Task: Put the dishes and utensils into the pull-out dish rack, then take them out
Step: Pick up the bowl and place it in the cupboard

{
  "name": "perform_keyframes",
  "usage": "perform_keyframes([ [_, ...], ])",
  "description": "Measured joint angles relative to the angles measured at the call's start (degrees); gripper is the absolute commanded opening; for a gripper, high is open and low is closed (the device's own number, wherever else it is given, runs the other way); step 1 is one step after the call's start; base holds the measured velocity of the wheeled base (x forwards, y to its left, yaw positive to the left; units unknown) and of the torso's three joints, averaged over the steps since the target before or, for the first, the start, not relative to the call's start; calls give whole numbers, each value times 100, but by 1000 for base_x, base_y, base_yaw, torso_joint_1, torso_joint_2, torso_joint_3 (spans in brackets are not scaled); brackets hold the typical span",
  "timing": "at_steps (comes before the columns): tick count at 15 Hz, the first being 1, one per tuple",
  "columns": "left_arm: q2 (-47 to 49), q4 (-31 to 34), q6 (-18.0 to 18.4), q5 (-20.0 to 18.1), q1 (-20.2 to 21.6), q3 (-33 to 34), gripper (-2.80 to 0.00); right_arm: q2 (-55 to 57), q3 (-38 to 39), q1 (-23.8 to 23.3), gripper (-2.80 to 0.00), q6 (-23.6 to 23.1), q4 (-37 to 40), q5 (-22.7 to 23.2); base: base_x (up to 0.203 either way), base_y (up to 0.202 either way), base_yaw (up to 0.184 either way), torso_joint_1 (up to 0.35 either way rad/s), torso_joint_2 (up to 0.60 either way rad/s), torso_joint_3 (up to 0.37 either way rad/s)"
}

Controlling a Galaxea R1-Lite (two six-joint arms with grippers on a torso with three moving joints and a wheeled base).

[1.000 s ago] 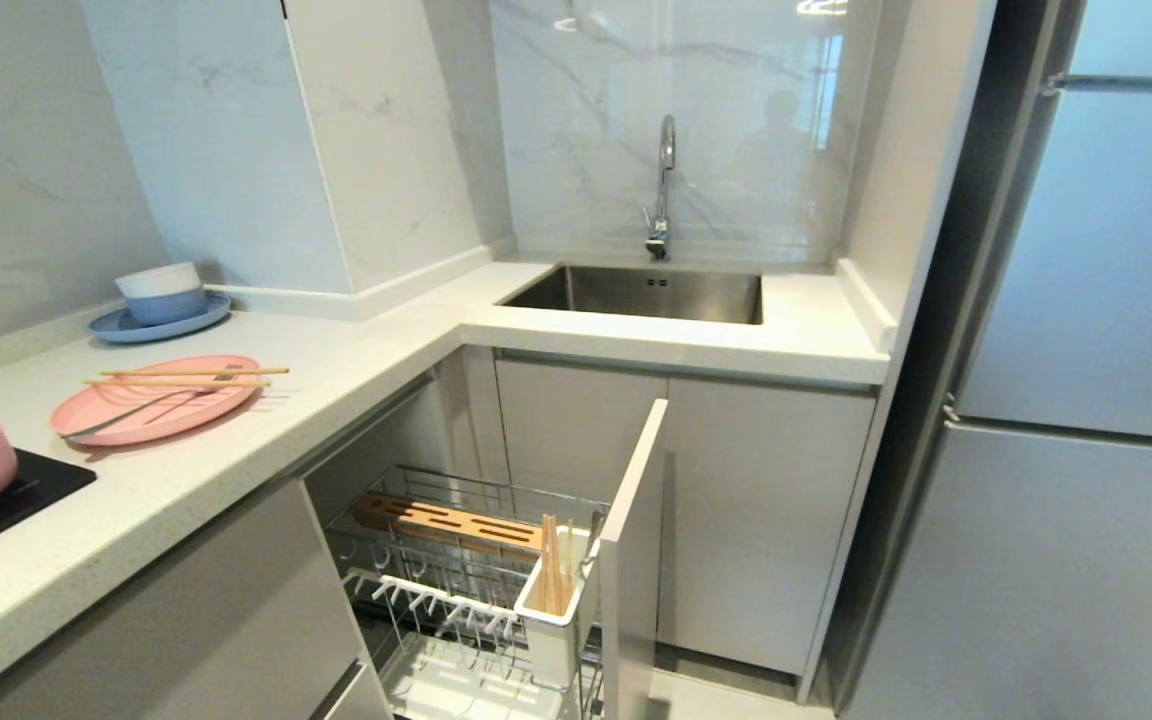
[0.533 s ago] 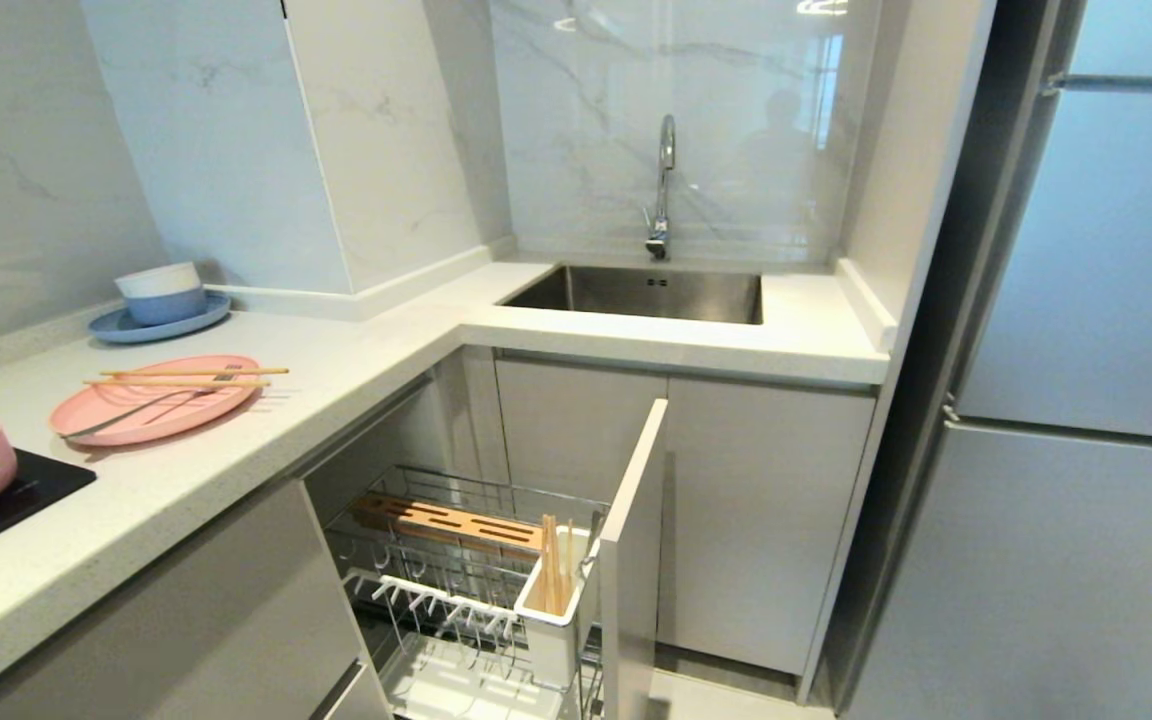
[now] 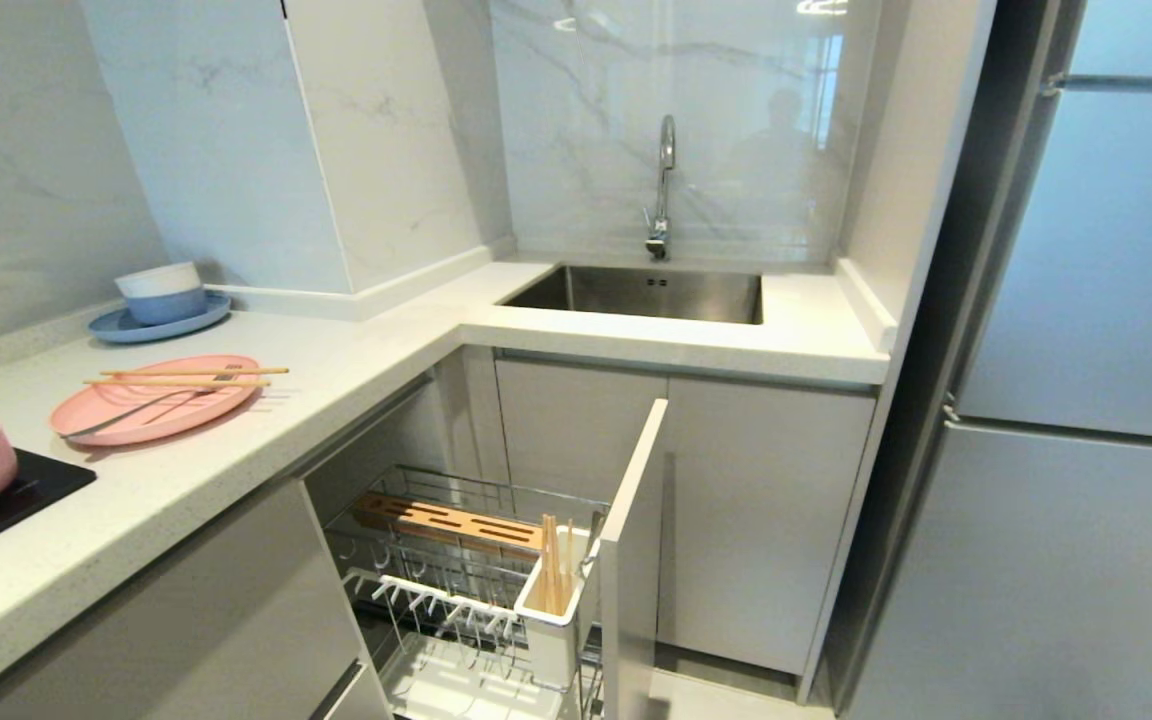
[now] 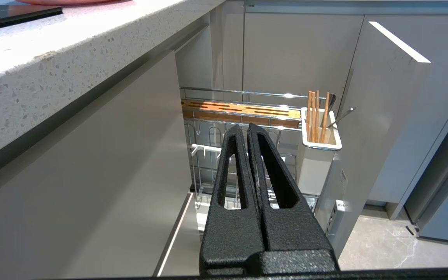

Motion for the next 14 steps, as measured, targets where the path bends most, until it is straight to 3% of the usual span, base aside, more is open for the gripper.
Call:
perform_keyframes([
  [8,0,2,12,2,2,1,-280,0,0,0,-280,-2,0,0,0,0,0,0,0,0],
  [14,0,2,-1,5,2,0,-280,0,0,0,-280,-2,0,0,0,0,0,-3,0,-157],
])
